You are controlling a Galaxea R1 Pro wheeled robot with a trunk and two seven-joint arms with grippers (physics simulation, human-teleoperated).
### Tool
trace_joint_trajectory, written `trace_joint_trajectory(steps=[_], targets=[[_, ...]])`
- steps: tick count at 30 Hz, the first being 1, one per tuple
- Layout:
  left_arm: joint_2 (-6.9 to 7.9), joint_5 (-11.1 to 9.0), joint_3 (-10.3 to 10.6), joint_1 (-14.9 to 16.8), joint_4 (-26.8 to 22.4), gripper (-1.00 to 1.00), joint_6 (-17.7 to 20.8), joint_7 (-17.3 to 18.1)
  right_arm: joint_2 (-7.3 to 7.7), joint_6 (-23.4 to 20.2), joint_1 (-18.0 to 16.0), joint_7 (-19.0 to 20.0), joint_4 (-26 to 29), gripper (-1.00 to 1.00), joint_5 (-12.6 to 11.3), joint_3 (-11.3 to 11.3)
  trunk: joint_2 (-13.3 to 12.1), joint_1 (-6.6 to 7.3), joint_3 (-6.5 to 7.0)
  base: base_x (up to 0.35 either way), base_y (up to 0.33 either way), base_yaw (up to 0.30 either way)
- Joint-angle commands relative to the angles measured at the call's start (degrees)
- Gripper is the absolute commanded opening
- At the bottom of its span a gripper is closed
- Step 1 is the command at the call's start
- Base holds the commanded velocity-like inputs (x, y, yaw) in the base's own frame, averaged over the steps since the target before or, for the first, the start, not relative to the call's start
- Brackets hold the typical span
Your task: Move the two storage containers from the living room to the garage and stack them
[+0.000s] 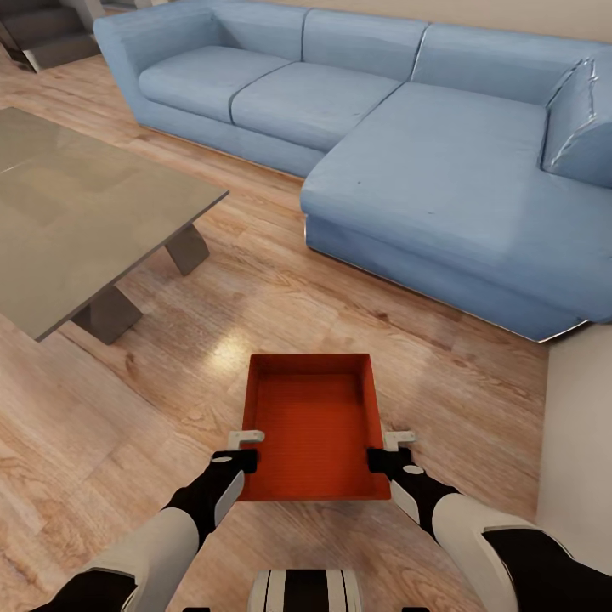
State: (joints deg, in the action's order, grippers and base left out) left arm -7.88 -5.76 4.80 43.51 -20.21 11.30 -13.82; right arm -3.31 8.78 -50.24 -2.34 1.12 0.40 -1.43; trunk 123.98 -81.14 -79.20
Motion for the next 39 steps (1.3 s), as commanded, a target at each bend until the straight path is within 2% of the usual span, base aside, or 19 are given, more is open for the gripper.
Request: trace_joint_trajectory(steps=[1, 4, 6, 9, 17, 39], targets=[[0.09, -0.6, 0.5, 0.0, -0.2, -1.0, 0.3, -0.5, 0.0, 0.1, 0.0, -0.2, -0.1, -1.0, 0.0, -0.1, 0.0, 0.01, -0.03, 0.0, 0.0, 0.0], [0.11, -0.6, 0.5, 0.0, -0.2, -1.0, 0.0, -0.4, -0.01, 0.1, 0.0, -0.2, -0.1, -1.0, 0.0, -0.1, 0.0, 0.01, -0.03, 0.0, 0.0, 0.0], [0.07, -0.6, 0.6, 0.0, -0.2, -1.0, -2.0, -0.5, 0.04, 0.1, 0.0, -0.2, -0.1, -1.0, 0.0, -0.1, 0.0, 0.01, -0.03, 0.0, 0.0, 0.0], [0.01, -0.6, 0.6, 0.0, -0.1, -1.0, -3.0, -0.5, -0.01, 0.1, 0.0, -0.2, -0.1, -1.0, 0.0, -0.1, 0.0, 0.01, -0.03, 0.0, 0.0, 0.0], [-0.11, -0.6, 0.8, 0.0, -0.1, -1.0, -3.5, -0.5, -0.03, 0.2, 0.0, -0.2, -0.1, -1.0, 0.0, -0.1, 0.0, 0.01, -0.03, 0.0, 0.0, 0.0], [-0.03, -0.6, 0.6, 0.0, 0.0, -1.0, -3.4, -0.4, 0.08, -0.1, 0.0, -0.2, -0.1, -1.0, 0.0, -0.1, -8.8, 4.84, 3.92, 0.0, 0.0, 0.0]])
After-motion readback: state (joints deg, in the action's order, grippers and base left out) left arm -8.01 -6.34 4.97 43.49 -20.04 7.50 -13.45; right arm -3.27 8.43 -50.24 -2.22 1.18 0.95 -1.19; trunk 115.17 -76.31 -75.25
